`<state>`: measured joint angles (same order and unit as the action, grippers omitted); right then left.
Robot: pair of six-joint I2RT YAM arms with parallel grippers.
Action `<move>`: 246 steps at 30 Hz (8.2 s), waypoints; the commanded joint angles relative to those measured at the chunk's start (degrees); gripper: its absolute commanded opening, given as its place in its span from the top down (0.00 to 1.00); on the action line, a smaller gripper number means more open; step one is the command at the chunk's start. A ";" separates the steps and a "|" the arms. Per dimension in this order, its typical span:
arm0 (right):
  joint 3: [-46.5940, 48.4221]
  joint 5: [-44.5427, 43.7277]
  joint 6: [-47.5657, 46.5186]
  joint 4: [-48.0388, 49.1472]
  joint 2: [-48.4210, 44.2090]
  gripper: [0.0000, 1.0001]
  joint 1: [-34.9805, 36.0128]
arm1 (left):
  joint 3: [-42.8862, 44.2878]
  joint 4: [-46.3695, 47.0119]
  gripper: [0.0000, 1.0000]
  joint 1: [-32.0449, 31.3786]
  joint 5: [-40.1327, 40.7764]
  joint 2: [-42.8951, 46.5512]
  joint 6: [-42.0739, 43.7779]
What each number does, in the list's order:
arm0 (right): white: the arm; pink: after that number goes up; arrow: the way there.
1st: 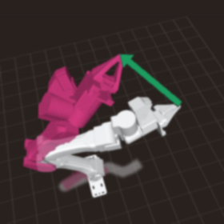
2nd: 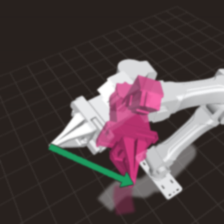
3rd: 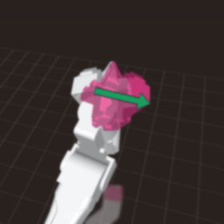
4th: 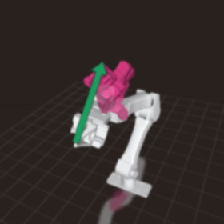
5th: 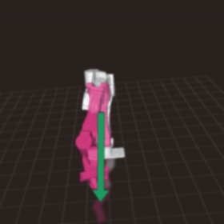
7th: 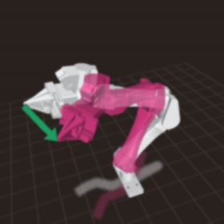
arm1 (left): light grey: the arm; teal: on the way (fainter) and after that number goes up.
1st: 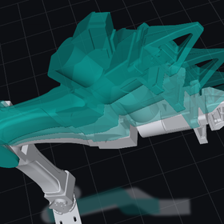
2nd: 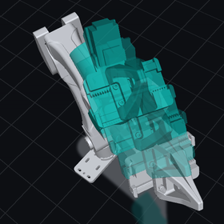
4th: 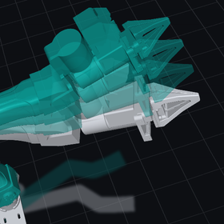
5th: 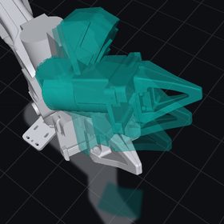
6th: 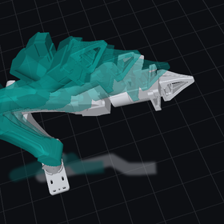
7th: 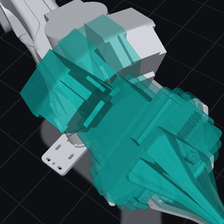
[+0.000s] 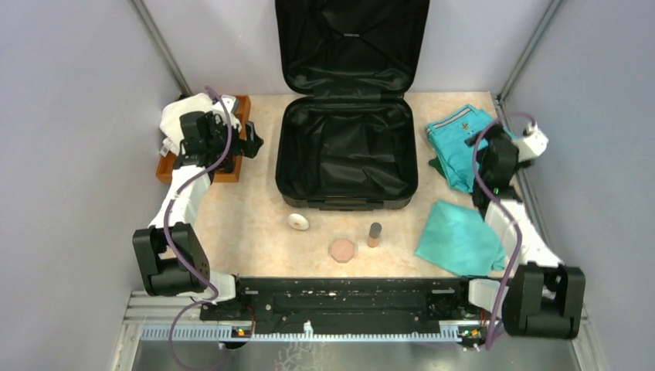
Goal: Pack the luggage
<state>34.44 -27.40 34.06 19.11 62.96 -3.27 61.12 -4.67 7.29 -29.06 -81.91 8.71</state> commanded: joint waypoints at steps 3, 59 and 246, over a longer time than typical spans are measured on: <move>37.32 -0.10 4.40 -43.77 18.73 0.01 -0.07 | 5.66 -9.67 0.02 -0.56 -9.26 -1.84 -1.14; 42.18 42.23 18.54 -41.82 24.96 1.00 -14.00 | 8.82 -19.94 0.02 -10.13 -0.09 -2.93 4.74; 55.01 24.70 -5.05 -31.75 51.92 0.36 20.58 | 38.96 6.54 0.02 -24.34 17.60 -40.92 -3.77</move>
<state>88.97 0.12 29.12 -12.64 118.91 17.41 98.06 -3.68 -17.06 -9.78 -124.55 3.66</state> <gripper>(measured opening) 0.631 0.980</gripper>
